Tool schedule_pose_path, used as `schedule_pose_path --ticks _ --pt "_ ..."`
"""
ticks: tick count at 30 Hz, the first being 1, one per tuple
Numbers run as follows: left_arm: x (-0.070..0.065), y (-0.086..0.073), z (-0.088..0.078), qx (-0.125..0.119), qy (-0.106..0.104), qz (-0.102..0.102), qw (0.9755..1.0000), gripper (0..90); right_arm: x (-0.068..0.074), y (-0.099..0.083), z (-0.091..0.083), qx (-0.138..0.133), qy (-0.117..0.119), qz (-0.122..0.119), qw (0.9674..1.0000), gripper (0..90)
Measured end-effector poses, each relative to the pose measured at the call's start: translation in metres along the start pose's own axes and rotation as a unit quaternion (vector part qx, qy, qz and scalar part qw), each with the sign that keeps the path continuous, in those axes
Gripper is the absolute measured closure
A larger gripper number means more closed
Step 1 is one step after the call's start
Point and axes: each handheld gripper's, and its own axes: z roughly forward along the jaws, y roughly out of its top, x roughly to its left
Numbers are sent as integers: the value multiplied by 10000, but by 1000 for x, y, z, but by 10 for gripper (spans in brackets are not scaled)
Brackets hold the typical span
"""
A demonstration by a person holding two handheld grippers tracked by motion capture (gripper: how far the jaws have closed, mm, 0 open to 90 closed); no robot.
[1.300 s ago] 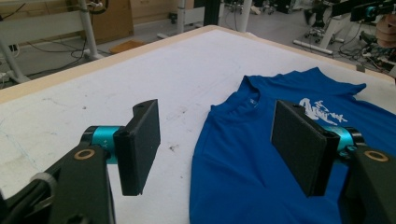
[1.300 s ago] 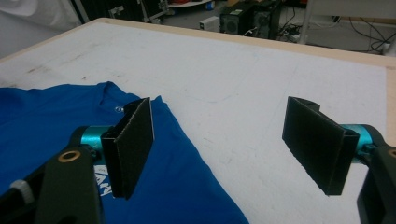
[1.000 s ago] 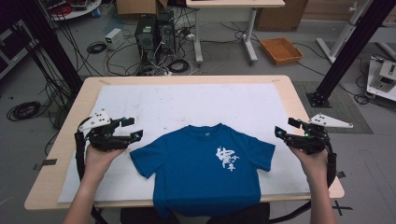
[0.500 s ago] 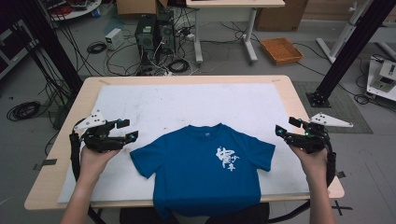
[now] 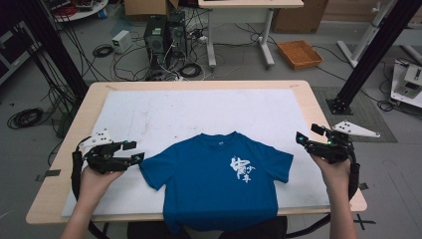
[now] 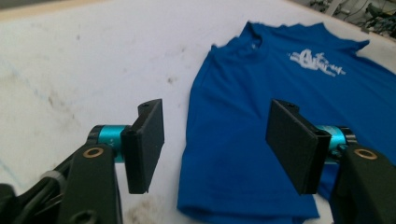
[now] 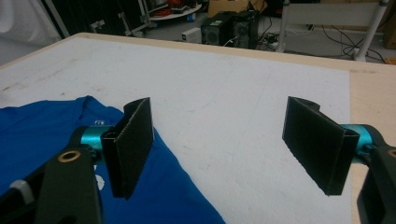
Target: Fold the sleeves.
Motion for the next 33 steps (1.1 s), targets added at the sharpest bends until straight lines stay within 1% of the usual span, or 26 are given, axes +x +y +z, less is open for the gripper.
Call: schedule_pose_path --ticks 1,3,5,9,10,11,12,14,15,17,19,20,21,22,23,24,25,26,27,28,31,32,33 --pt "3 -5 0 55 12 -89 9999 383 0 0 0 6 4 -1 10000 247" --pt "6 -11 -1 78 31 -200 9998 396 1 0 1 11 -5 -25 10000 246" --pt "10 -15 0 111 61 -246 9996 417 2 0 1 6 -10 -35 10000 246" --pt "16 -22 3 302 109 -420 9986 456 2 0 1 26 -22 -42 10000 247" --pt "17 -24 5 375 126 -456 9982 480 2 0 2 26 -12 -39 10000 247" --pt "18 -25 6 416 118 -521 9977 487 2 0 2 30 -23 -40 10000 247" --pt "19 -26 8 506 111 -584 9969 497 2 0 2 19 -19 -43 10000 247" --pt "20 -28 12 610 72 -697 9957 549 1 0 1 6 -26 -39 10000 247" --pt "20 -28 13 691 94 -754 9947 565 1 0 1 4 -29 -43 10000 247" --pt "21 -29 16 786 73 -860 9932 591 1 0 1 10 -28 -35 10000 247" --pt "23 -29 18 839 80 -974 9917 621 2 0 1 4 -29 -54 10000 247" --pt "23 -30 19 849 31 -991 9914 651 2 0 1 2 -26 -48 10000 247" --pt "23 -30 20 863 6 -1012 9911 691 2 0 1 -1 -28 -53 10000 247" --pt "23 -30 20 874 5 -1015 9910 711 2 0 1 -3 -36 -41 10000 247" --pt "23 -30 20 844 -75 -998 9914 764 2 0 1 -3 -32 -48 10000 248" --pt "23 -30 20 844 -75 -998 9914 820 2 0 1 2 -34 -51 10000 251" --pt "21 -28 19 701 -133 -979 9926 859 2 0 1 -1 -43 -60 10000 251" --pt "20 -27 18 633 -171 -1022 9926 878 3 0 1 -4 -38 -63 10000 251" --pt "19 -25 18 585 -246 -1108 9918 880 3 0 1 -8 -39 -58 10000 251" --pt "19 -25 18 585 -246 -1108 9918 881 3 1 0 -21 -49 -76 10000 251" --pt "8 -13 19 406 -413 -1125 9920 882 3 1 0 -35 -57 -70 10000 252" --pt "2 -6 20 299 -524 -1135 9917 882 3 1 0 -36 -57 -68 10000 252" --pt "-2 0 22 223 -606 -1099 9918 882 3 1 0 -41 -55 -66 10000 252"
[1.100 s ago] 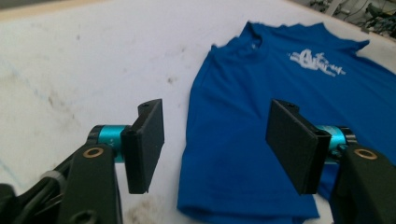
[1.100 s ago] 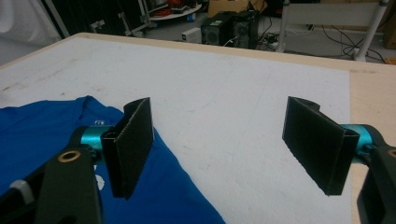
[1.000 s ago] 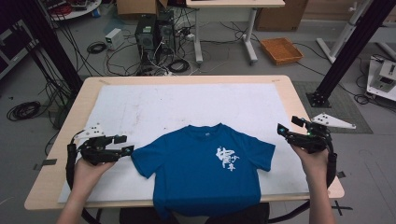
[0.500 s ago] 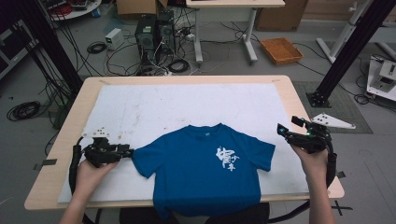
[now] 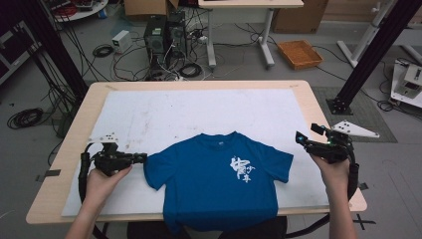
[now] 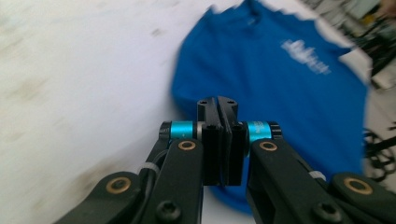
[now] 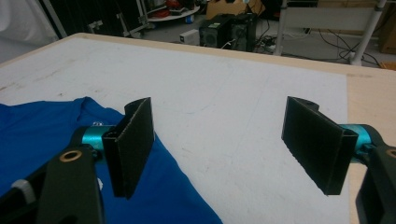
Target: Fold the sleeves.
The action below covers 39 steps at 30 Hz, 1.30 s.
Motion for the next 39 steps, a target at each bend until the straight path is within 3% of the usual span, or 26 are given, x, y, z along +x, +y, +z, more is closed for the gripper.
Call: schedule_pose_path --ticks 2,3,5,6,8,9,10,11,12,15,16,18,19,20,22,26,30,34,39 --pt "-13 11 6 -97 -148 65 9998 882 1 0 0 -10 16 8 10000 252" --pt "-13 11 6 -97 -148 65 9998 882 1 1 0 -14 10 -2 10000 252" --pt "-30 25 22 -232 -417 52 9988 882 1 1 -1 -27 15 -24 10000 252" --pt "-30 25 22 -232 -417 52 9988 882 1 2 -1 -32 18 -26 10000 252" --pt "-47 35 45 -196 -609 19 9979 882 1 2 -2 -50 10 -19 10000 252" --pt "-47 35 45 -196 -609 19 9979 882 0 2 -3 -53 20 -18 10000 252" --pt "-55 39 62 -156 -732 -60 9972 882 0 2 -4 -60 2 -8 10000 252" --pt "-55 39 62 -156 -732 -60 9972 882 -1 2 -4 -75 5 -8 10000 252" --pt "-61 41 79 -84 -821 -168 9964 882 -1 2 -4 -82 -5 -2 10000 252" --pt "-65 42 93 11 -743 -145 9971 882 -2 2 -5 -89 -7 15 10000 252" --pt "-69 44 107 132 -697 -151 9974 882 -3 1 -5 -94 -15 5 10000 252" --pt "-69 44 107 132 -697 -151 9974 881 -3 1 -5 -90 -18 -6 10000 252" --pt "-71 44 128 240 -647 -81 9976 880 -3 1 -5 -67 -28 -2 10000 252" --pt "-72 44 132 219 -680 -28 9974 870 -3 1 -5 -66 -33 -10 10000 252" --pt "-73 43 136 187 -690 74 9974 699 -2 1 -4 -39 -46 -28 10000 253" --pt "-76 44 127 -27 -398 543 9977 509 -3 -1 -4 8 -107 3 9999 254" --pt "-72 46 99 -448 -76 938 9946 436 -7 -4 -3 67 -209 190 9996 252" --pt "-62 44 66 -812 492 1374 9860 422 -12 -9 -3 108 -222 408 9989 252" --pt "-40 39 27 -1177 1134 1587 9737 405 -17 -19 3 344 -254 590 9973 270"
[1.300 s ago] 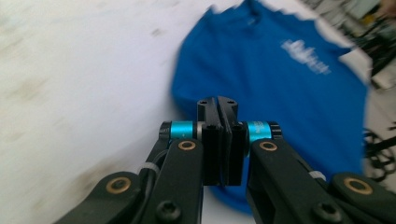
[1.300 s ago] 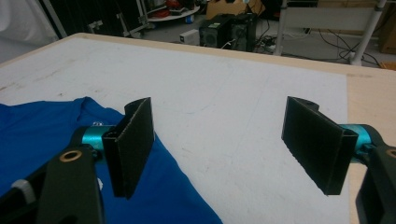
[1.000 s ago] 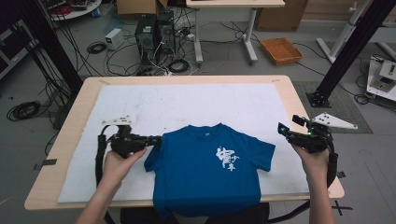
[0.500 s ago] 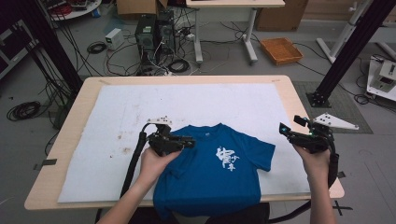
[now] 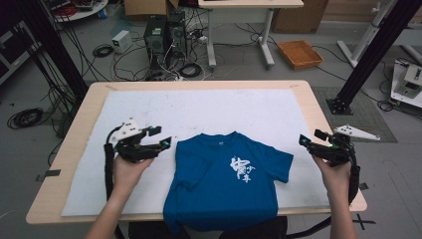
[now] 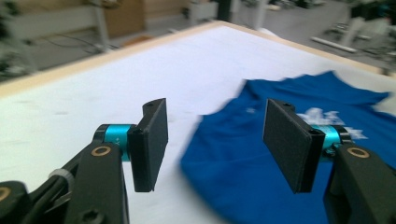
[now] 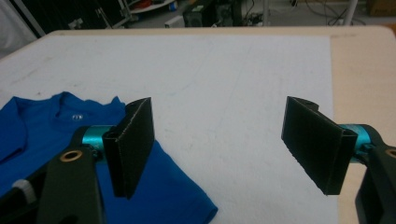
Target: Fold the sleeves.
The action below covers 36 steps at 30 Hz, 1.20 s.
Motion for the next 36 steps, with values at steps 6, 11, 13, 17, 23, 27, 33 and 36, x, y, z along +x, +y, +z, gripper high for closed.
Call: schedule_pose_path --ticks 6,11,13,17,23,27,33,36 --pt "32 -12 -25 -153 341 -184 9991 405 -2 -10 11 497 131 -160 9985 417" --pt "44 -16 -34 -88 367 -245 9990 406 -4 -19 22 790 273 -180 9963 474" --pt "46 -17 -36 -66 341 -213 9992 405 -5 -22 25 908 321 -159 9952 479" --pt "48 -18 -37 -14 307 -272 9992 405 -7 -25 31 1081 419 -147 9931 509" --pt "46 -19 -31 109 203 -252 9994 405 -9 -31 40 1363 409 -179 9897 596" --pt "45 -19 -28 192 145 -211 9995 405 -12 -35 44 1477 360 -66 9884 645" --pt "44 -19 -26 221 60 -226 9995 406 -15 -38 48 1610 398 46 9861 653" --pt "44 -19 -25 219 43 -254 9994 405 -14 -40 50 1668 380 16 9853 687"
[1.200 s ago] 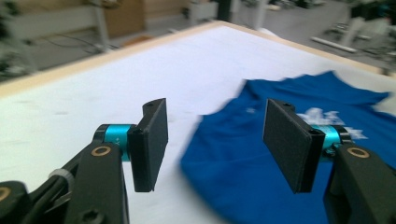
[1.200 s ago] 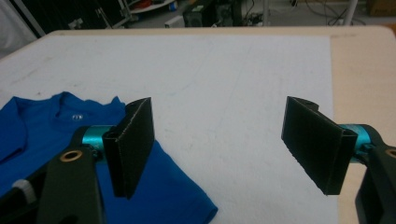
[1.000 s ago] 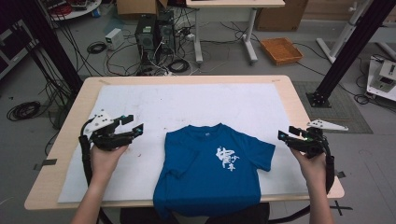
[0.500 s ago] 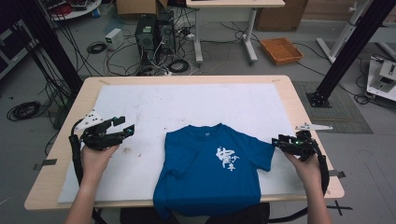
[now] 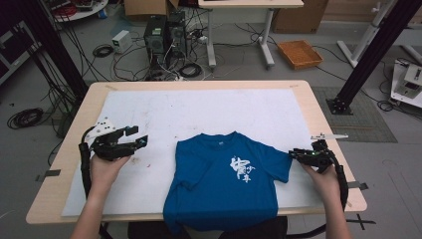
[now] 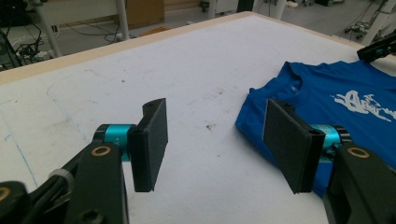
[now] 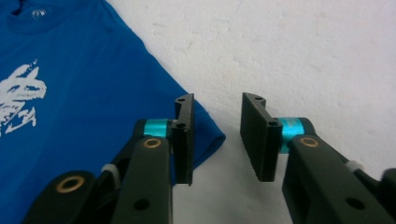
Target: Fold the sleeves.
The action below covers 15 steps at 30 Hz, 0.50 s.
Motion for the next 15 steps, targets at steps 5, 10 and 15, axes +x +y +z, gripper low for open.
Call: schedule_pose_path --ticks 5,10,15 --pt "0 0 1 31 -34 18 10000 406 3 0 -1 30 90 -190 9998 888" --pt "-1 0 2 29 -78 6 10000 405 14 7 -10 -182 249 -252 9992 892" --pt "-2 1 5 60 -135 34 9999 405 38 21 -19 -364 419 -434 9975 892"
